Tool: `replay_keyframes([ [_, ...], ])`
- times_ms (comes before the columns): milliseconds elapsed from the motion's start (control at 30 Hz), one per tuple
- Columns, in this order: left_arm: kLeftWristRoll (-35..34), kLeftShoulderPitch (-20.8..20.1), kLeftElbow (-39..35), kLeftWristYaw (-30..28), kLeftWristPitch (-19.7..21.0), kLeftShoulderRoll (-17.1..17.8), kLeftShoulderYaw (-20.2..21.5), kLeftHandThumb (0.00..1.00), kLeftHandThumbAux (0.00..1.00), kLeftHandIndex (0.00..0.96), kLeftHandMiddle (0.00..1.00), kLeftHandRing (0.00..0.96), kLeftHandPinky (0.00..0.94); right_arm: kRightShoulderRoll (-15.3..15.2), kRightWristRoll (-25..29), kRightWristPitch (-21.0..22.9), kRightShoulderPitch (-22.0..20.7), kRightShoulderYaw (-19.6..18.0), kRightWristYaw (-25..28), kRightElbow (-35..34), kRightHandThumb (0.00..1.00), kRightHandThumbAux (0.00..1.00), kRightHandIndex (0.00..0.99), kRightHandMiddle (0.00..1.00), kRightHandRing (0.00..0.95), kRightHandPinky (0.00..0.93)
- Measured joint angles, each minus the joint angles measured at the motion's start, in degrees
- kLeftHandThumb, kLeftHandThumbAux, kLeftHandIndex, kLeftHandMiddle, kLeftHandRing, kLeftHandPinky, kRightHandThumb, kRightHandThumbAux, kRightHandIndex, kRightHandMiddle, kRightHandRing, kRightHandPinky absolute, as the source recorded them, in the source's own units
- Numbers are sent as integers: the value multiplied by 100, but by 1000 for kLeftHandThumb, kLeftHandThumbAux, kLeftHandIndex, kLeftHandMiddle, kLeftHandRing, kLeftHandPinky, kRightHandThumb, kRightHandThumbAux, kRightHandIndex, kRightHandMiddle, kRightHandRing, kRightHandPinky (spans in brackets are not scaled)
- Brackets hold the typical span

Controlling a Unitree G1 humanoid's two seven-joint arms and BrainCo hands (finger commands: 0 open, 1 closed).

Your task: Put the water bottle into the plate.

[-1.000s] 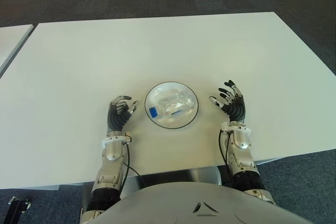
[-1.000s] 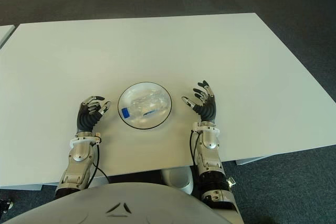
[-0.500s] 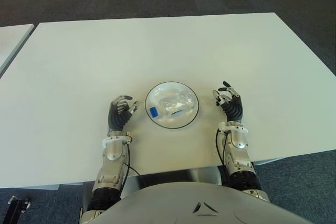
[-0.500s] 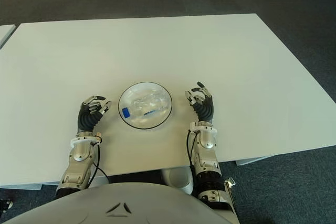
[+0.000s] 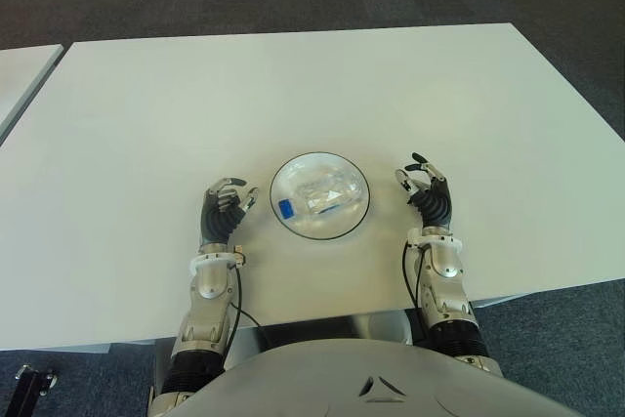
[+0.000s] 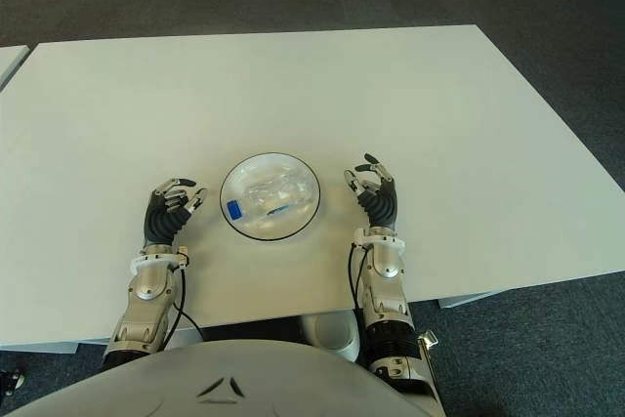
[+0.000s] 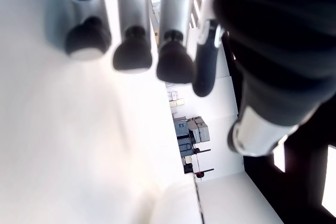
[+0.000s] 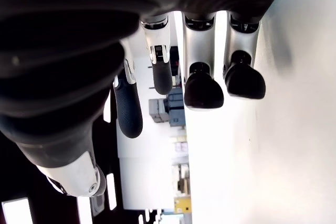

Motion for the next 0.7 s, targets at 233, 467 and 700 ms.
replay_keyframes([
  [233,1,58,-103,0,63,-4,-4,708,714,437,823,834,838,5,-8,97,48,9,11,-108,699,729,437,839,832,803],
  [467,-15,179,-364,0,61,-36,-20,708,715,437,807,821,825,12,-17,150,72,22,27,-165,699,730,437,842,836,805],
  [700,-124,346,-586,-1,-408,-148,-32,708,714,437,792,805,815,19,-76,161,90,34,25,-187,699,730,437,845,839,809],
])
